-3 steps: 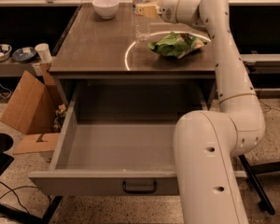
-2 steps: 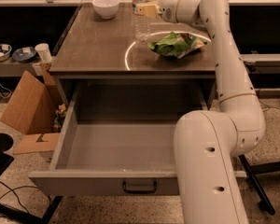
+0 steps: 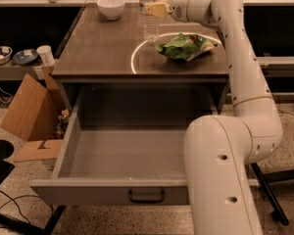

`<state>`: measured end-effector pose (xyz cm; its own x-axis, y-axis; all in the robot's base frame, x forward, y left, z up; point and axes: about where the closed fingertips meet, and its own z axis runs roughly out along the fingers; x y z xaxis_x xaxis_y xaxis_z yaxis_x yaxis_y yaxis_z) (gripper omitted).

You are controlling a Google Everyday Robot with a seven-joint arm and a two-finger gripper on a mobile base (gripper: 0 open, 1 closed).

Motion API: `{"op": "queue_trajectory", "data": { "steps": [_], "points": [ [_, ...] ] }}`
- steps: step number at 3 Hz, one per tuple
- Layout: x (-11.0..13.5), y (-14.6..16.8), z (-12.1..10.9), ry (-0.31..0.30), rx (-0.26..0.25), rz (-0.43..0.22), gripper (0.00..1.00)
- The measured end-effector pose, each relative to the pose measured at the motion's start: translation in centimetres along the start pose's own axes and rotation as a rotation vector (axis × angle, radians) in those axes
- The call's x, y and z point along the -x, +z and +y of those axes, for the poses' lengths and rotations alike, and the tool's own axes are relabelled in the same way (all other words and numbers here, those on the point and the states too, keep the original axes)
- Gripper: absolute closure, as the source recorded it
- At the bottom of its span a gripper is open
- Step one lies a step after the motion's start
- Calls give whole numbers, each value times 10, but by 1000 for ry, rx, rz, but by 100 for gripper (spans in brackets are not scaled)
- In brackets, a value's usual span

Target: Place water bottle into top drawer

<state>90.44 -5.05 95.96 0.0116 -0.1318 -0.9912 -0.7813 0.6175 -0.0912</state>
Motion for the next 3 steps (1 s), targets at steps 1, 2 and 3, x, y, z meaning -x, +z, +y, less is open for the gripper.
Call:
{"op": "queue_trajectory", "data": {
  "steps": [1,2,3],
  "points": [
    [34,-17,2,-37,-22,-6,100],
    [102,-73,-6,-59,-120,-79,100],
    [195,-176,-7,-122,-291,-204,100]
  ]
}}
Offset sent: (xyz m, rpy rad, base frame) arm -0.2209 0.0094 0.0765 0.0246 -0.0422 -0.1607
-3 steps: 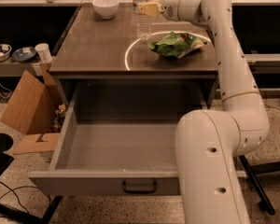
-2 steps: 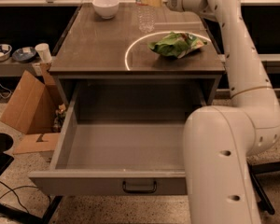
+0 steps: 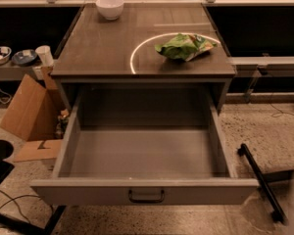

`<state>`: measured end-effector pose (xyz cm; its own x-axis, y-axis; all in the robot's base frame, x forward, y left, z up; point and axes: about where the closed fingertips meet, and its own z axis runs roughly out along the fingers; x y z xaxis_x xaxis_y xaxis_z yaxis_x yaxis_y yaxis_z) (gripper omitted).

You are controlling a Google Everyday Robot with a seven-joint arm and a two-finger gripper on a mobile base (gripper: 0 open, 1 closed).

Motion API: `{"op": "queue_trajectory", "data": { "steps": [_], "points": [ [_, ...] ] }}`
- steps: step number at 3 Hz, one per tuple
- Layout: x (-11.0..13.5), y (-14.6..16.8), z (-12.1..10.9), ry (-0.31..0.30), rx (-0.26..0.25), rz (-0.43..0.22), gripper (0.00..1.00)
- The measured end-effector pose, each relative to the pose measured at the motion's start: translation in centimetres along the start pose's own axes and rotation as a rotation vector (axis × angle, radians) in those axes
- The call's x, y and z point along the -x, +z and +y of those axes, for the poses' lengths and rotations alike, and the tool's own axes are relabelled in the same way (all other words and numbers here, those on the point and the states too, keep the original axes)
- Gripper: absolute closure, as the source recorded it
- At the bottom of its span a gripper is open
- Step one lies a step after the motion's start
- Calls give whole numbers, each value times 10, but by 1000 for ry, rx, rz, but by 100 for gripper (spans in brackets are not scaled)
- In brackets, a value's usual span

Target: Place water bottle into top drawer

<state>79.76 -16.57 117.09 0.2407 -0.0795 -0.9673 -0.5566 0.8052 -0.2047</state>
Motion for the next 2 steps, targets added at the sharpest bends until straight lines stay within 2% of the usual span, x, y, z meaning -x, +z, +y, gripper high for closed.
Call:
{"op": "queue_trajectory", "data": {
  "steps": [1,2],
  "points": [
    [108,-68,14,-27,-100,-113,100],
    [135,-112,63,2,-85,-103,100]
  ]
}}
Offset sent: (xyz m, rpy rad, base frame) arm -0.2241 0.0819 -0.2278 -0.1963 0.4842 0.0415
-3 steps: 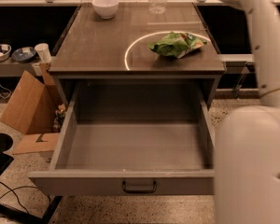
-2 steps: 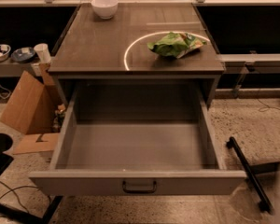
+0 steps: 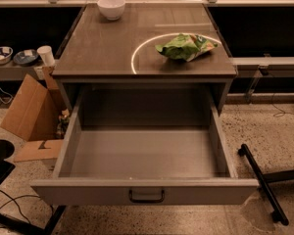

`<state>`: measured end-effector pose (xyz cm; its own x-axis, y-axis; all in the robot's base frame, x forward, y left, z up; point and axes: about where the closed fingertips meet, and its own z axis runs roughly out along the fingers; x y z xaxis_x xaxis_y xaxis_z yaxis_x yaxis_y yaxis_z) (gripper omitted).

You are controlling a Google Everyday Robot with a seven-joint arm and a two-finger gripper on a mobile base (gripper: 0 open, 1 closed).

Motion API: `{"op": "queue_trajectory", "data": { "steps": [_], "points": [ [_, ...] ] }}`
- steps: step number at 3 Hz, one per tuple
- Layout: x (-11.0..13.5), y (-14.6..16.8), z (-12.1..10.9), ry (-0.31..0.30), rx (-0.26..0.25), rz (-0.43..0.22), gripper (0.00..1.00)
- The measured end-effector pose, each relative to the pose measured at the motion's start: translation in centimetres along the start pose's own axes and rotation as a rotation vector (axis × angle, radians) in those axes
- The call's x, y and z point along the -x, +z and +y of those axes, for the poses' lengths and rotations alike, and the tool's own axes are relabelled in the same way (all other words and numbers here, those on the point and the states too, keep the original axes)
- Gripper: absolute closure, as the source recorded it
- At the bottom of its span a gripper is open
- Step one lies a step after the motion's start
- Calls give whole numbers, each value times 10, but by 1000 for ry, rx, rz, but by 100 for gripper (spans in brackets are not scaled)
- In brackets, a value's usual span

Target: Place water bottle into top drawer

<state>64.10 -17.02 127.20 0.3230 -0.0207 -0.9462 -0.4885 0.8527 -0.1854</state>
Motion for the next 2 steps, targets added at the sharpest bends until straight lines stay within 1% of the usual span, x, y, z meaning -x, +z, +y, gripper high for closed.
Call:
{"op": "queue_trajectory", "data": {
  "steps": [1,2],
  "points": [
    [-54,-40,41,57,57,115,100],
    [-137,-68,72,126,111,206,100]
  ]
}}
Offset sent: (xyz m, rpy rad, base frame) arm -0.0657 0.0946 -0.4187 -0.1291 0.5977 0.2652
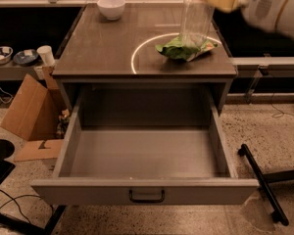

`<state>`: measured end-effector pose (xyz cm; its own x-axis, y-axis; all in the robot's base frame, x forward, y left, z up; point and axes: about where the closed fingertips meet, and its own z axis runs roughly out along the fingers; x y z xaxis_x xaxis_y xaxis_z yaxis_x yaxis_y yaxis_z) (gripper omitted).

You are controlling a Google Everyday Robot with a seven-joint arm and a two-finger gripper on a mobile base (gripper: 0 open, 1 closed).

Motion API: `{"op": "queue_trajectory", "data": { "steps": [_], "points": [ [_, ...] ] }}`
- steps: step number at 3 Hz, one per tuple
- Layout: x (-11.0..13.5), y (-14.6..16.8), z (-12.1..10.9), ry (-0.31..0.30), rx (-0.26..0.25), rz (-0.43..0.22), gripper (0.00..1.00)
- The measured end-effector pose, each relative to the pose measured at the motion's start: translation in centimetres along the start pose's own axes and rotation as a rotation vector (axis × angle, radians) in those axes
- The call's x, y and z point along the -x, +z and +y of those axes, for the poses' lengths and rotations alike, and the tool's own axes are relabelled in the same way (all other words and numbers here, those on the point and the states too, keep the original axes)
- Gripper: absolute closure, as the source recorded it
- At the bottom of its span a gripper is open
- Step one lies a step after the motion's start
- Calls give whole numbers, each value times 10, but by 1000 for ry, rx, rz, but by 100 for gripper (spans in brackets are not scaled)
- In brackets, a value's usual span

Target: Place water bottle into top drawer

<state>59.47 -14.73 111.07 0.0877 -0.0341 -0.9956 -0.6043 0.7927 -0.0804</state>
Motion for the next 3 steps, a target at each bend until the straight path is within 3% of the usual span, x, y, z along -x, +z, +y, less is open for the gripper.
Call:
{"op": "queue_trajectory", "data": {
  "steps": [1,2,3],
  "points": [
    [-116,16,36,65,85,56,100],
    [-216,39,74,114,162,81,100],
    [-285,61,87,116,155,96,100]
  ]
}}
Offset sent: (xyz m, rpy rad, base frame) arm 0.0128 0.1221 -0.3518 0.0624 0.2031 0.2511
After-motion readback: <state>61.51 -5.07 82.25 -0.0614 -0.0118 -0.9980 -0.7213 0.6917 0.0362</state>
